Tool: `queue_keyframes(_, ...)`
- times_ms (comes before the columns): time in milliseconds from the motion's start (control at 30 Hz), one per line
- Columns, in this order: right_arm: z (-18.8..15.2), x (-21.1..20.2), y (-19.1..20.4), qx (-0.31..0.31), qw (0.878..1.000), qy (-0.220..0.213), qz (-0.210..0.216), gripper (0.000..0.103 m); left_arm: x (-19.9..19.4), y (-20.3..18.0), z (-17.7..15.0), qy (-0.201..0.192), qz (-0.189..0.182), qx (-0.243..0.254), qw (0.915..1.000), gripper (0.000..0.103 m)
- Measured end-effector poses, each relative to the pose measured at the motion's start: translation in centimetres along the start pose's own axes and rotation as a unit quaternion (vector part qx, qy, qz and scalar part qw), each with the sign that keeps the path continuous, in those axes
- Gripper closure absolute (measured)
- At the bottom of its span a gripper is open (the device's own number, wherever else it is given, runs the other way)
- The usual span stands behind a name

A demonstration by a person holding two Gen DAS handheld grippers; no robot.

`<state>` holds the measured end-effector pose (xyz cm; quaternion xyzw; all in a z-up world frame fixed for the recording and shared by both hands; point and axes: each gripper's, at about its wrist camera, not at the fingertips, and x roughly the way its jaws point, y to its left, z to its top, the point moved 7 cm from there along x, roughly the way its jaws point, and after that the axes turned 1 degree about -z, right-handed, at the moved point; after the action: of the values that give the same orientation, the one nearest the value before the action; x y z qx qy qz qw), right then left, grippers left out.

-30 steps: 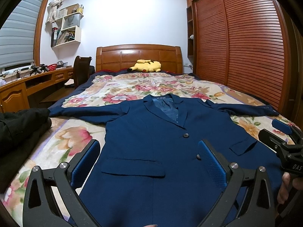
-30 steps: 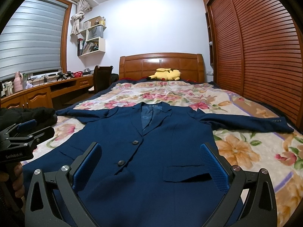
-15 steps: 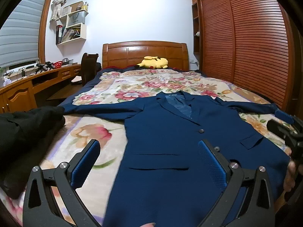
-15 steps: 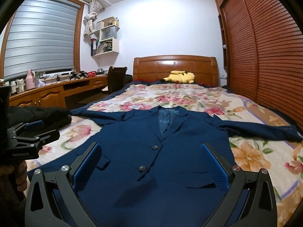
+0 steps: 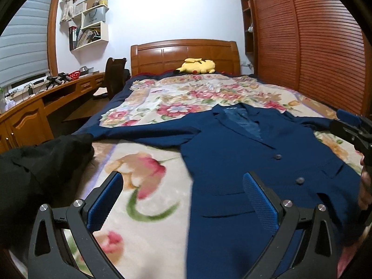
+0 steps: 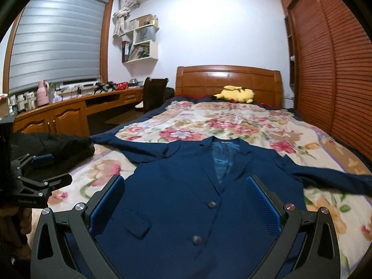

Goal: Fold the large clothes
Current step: 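Reach the left tool to the sleeve nearest it and grasp the cuff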

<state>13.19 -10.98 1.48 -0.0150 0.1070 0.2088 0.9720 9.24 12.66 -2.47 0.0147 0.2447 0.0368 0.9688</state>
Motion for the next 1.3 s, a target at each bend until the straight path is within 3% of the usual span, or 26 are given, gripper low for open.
queue_keyframes(367,0.3,7.9,0.5,-0.052,0.997,0.048,0.012,0.0,7.6,4.4,-0.1,0.062,0.011,-0.001,0.998,0.02)
queue_keyframes(600,0.2,11.6,0.1,-0.064,0.994,0.088,0.021,0.0,12.5,6.6,1.6,0.08,0.035,0.006,0.9961,0.02)
queue_keyframes(1100,0.4,13.0,-0.3,-0.064,0.99,0.122,0.021,0.0,25.1,12.4,6.7,0.101,0.061,-0.057,0.9913,0.02)
queue_keyframes(1300,-0.2,12.8,0.0,-0.055,0.989,0.131,0.027,0.0,29.1,15.7,6.3,0.13,0.106,-0.082,0.9824,0.02)
